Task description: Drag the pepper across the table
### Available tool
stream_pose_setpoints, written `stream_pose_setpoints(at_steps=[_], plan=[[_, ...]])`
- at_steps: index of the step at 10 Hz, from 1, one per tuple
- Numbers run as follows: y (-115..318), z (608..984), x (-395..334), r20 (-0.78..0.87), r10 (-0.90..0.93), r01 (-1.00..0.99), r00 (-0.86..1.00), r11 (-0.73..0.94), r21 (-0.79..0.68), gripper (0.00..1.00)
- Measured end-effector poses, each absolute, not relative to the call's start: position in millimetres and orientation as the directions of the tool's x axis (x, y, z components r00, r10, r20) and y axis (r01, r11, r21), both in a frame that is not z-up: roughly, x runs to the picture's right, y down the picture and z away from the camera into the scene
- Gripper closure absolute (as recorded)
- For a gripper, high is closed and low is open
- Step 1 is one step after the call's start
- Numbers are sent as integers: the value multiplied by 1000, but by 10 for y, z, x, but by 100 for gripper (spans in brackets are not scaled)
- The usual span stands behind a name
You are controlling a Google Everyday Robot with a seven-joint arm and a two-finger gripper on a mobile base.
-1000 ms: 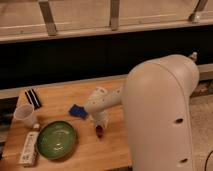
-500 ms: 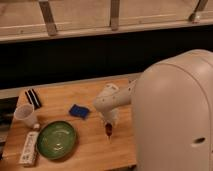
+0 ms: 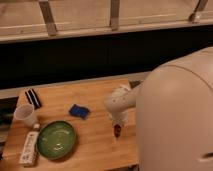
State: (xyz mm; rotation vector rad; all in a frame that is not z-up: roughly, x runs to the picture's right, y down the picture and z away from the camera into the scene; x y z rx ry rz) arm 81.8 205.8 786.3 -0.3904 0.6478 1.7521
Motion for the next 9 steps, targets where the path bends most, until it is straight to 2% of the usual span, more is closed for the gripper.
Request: stream_pose_setpoints(at_steps=[4, 9], plan=[[2164, 7734, 1167, -551, 757, -934, -351, -245, 260, 97], [2162, 7738, 1154, -551, 758, -935, -350, -246, 256, 97]])
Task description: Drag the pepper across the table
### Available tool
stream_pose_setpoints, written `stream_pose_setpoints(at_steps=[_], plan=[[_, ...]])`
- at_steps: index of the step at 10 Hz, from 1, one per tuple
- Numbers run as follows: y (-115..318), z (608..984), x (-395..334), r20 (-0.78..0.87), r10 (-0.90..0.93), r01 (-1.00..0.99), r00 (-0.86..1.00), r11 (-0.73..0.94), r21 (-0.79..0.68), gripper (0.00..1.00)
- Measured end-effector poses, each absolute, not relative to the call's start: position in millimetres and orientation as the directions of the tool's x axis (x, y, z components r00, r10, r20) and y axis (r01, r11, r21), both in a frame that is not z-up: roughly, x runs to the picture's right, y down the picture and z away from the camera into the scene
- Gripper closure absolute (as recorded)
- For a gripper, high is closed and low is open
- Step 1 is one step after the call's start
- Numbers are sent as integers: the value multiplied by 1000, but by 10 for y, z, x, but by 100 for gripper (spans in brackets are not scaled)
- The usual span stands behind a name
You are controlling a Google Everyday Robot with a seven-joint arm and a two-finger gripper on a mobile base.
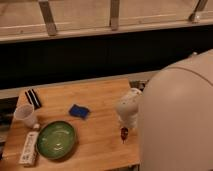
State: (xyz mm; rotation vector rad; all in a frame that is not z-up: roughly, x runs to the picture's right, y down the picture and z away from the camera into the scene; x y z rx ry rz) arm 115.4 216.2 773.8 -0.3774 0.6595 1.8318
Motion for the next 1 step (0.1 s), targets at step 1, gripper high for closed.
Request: stream_pose_setpoints(at_steps=[1], plan=[[2160, 7740, 1143, -551, 758, -936, -348, -245, 255, 97]])
